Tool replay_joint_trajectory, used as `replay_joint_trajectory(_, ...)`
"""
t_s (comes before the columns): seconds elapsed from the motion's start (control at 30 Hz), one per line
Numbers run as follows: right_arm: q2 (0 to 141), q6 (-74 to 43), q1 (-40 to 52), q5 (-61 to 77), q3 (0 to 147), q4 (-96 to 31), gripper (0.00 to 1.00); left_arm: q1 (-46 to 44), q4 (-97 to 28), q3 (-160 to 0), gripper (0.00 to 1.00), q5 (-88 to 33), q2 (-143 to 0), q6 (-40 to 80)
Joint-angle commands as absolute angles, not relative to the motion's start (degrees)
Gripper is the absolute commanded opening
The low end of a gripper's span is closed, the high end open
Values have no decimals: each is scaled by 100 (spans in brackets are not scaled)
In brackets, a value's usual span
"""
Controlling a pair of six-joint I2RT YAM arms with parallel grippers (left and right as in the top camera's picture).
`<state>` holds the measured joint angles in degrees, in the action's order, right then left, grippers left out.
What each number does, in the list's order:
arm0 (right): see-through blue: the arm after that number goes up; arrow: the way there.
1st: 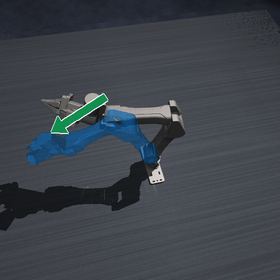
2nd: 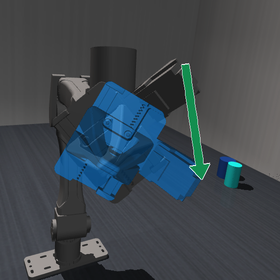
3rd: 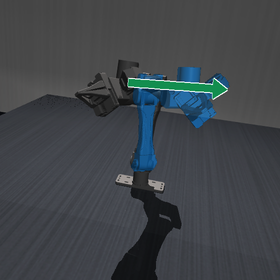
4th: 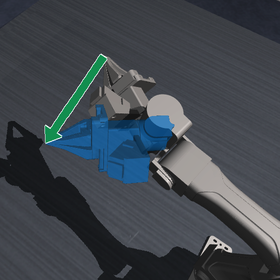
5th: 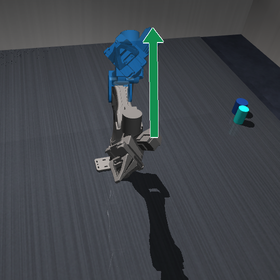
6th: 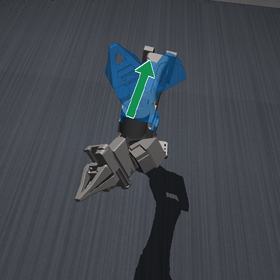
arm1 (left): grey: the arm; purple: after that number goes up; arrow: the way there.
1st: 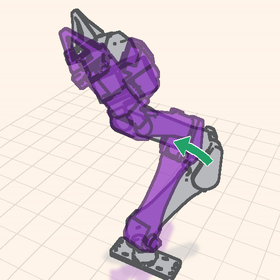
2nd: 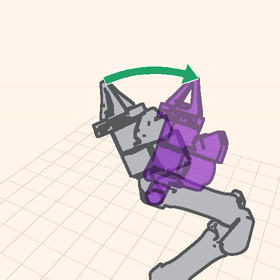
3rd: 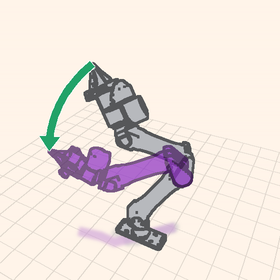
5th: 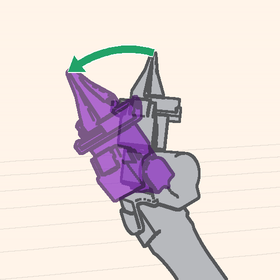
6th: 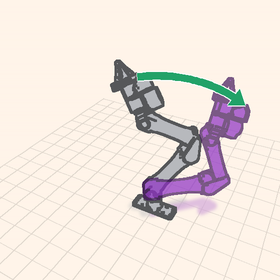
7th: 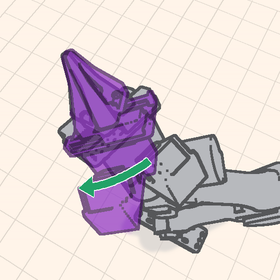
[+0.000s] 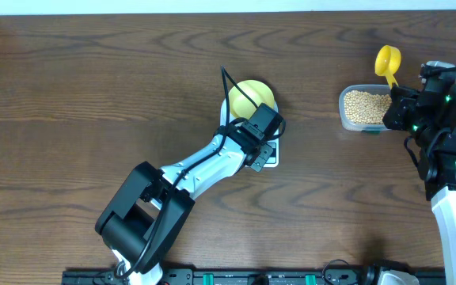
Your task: Scoop item into bowl and weigh 50g on scale
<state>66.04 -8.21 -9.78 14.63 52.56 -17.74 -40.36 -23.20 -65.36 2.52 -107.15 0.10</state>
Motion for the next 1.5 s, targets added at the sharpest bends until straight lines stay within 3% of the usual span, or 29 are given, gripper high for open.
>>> replay_joint_trajectory(0.0, 6591, -718, -1009, 1518, 5356, -1763, 1, -4042, -2418, -6499, 8, 346, -10755, -40)
replay_joint_trajectory(1.47, 6591, -716, -1009, 1518, 5356, -1911, 1, -4047, -2755, -6396, 7, 43, -11574, 156)
